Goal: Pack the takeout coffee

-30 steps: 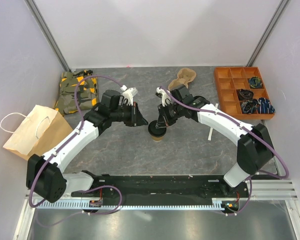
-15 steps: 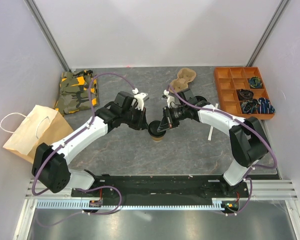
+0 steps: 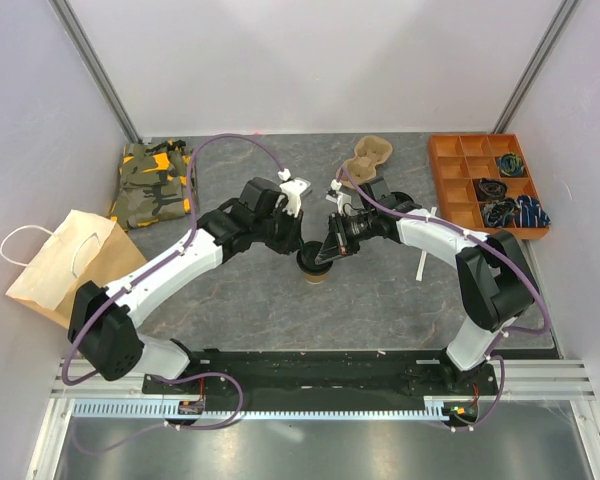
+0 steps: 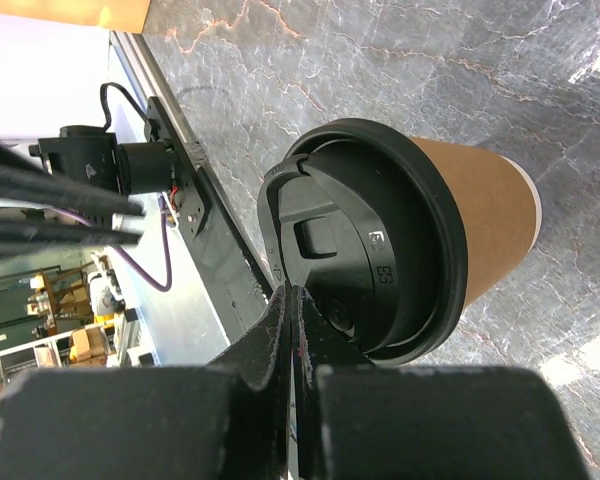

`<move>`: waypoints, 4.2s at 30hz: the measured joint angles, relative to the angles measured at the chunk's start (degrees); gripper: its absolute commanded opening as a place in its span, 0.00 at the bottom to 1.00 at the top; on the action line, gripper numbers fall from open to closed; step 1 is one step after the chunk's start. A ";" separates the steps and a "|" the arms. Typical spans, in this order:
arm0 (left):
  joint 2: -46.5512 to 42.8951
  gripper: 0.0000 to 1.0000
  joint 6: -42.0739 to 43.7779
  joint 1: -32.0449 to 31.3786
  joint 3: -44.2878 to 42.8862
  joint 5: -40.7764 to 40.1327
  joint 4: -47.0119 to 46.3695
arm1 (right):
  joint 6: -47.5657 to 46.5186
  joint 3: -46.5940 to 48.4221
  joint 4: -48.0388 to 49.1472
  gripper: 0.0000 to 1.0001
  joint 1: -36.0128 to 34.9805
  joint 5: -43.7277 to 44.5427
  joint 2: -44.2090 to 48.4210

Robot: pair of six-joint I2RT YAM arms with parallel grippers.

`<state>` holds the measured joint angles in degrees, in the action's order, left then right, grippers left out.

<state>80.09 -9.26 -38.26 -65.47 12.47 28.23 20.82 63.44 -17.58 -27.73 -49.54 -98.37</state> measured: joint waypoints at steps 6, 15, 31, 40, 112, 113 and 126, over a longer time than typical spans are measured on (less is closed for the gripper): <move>0.96 0.13 0.85 -1.33 -0.63 -0.48 -0.04 | 0.04 0.00 0.02 0.01 0.28 -0.20 -0.09; 7.89 0.09 0.98 -1.38 0.04 -0.31 -1.40 | 0.42 -0.07 0.52 0.01 0.70 -1.31 -0.79; 6.14 0.11 0.96 -1.62 -3.61 -0.20 2.75 | 0.46 -0.31 1.14 0.01 1.25 -2.58 -1.16; 3.19 0.11 0.98 -1.62 -7.26 -2.05 3.78 | 0.46 -0.31 1.14 0.01 1.27 -2.58 -1.16; 9.62 0.20 -8.96 1.86 -2.08 18.34 -8.31 | -5.31 0.81 -7.21 0.05 2.21 4.68 9.03; 10.08 0.20 -9.77 2.14 -1.40 19.80 -9.55 | -5.75 0.79 -7.76 0.05 2.21 5.16 9.09; 14.95 0.15 -25.81 8.90 7.91 35.82 -29.86 | -10.29 0.33 -11.34 0.05 1.55 12.96 11.10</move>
<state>95.04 -35.07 -29.36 -57.56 48.29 -1.63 10.52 63.77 -28.93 -26.17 -36.58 -87.26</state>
